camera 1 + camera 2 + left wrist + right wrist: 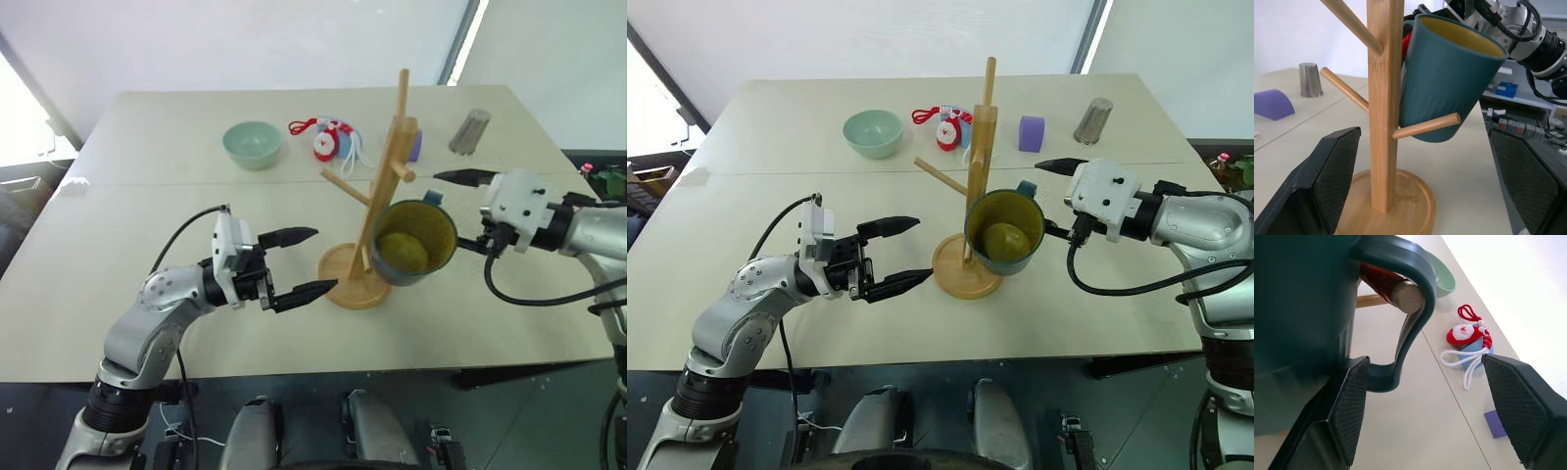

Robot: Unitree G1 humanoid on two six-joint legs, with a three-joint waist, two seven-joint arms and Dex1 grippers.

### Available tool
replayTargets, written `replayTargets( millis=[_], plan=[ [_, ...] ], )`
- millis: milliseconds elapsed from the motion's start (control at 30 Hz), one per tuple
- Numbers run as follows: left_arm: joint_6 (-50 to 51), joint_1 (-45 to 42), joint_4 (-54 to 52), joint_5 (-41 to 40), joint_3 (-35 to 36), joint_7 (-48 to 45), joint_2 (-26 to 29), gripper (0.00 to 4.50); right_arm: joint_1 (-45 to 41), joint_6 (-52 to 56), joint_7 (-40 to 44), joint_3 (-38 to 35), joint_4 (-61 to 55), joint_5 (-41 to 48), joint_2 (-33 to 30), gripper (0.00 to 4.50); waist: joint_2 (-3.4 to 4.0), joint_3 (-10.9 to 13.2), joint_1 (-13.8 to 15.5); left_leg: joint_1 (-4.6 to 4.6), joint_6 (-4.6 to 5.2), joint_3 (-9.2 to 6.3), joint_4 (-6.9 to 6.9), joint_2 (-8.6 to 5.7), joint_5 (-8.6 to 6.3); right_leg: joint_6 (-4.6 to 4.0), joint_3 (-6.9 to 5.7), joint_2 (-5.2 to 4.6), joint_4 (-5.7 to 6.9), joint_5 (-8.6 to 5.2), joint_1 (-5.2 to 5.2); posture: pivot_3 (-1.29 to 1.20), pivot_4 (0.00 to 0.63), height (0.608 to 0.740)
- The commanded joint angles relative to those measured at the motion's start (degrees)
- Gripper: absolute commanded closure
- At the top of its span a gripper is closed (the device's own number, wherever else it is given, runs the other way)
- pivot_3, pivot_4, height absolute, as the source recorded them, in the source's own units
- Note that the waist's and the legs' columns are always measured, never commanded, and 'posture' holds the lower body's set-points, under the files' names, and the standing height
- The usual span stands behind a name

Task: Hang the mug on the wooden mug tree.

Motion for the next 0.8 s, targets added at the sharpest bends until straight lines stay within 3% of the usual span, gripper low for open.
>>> replayTargets(
  millis=[33, 400, 567, 800],
  plan=[
    [-1.3, 0.1, -1.5, 0.0, 0.3, 0.0, 0.0, 0.0, -1.2, -0.9, -0.2, -2.7, -0.8, -0.1, -1.6, 1.03, 0.0, 0.0, 0.0, 0.0, 0.0, 0.0, 0.0, 0.0, 0.0, 0.0, 0.0, 0.0, 0.0, 0.0, 0.0, 0.0, 0.15, 0.74],
    [-1.9, 1.4, 0.0, 1.2, 1.3, 1.4, 0.0, 0.0, 4.1, 0.6, -1.4, -8.5, 0.2, 1.4, -1.2, 1.03, 0.0, 0.0, 0.1, 0.0, 0.0, 0.0, 0.0, 0.0, 0.0, 0.0, 0.01, -0.01, 0.0, 0.0, 0.01, 0.0, 0.15, 0.74],
    [-7.2, 4.9, 7.8, 7.5, 5.1, 9.0, -2.1, 0.0, 11.4, 2.2, -8.3, -14.7, 3.2, 4.8, 7.3, 1.03, -0.01, 0.0, 0.1, 0.07, 0.0, -0.03, 0.0, 0.0, 0.0, 0.0, -0.01, 0.0, -0.02, 0.0, 0.11, 0.0, 0.15, 0.74],
    [-11.8, 8.5, 16.5, 15.1, 8.8, 21.0, -6.6, 0.0, 16.2, -1.9, -19.3, -15.5, 9.1, 3.3, 20.5, 1.03, 0.02, 0.0, -0.1, 0.12, 0.0, -0.01, 0.01, 0.02, 0.0, 0.0, 0.02, -0.01, 0.07, 0.01, 0.1, 0.0, 0.15, 0.74]
  ],
)
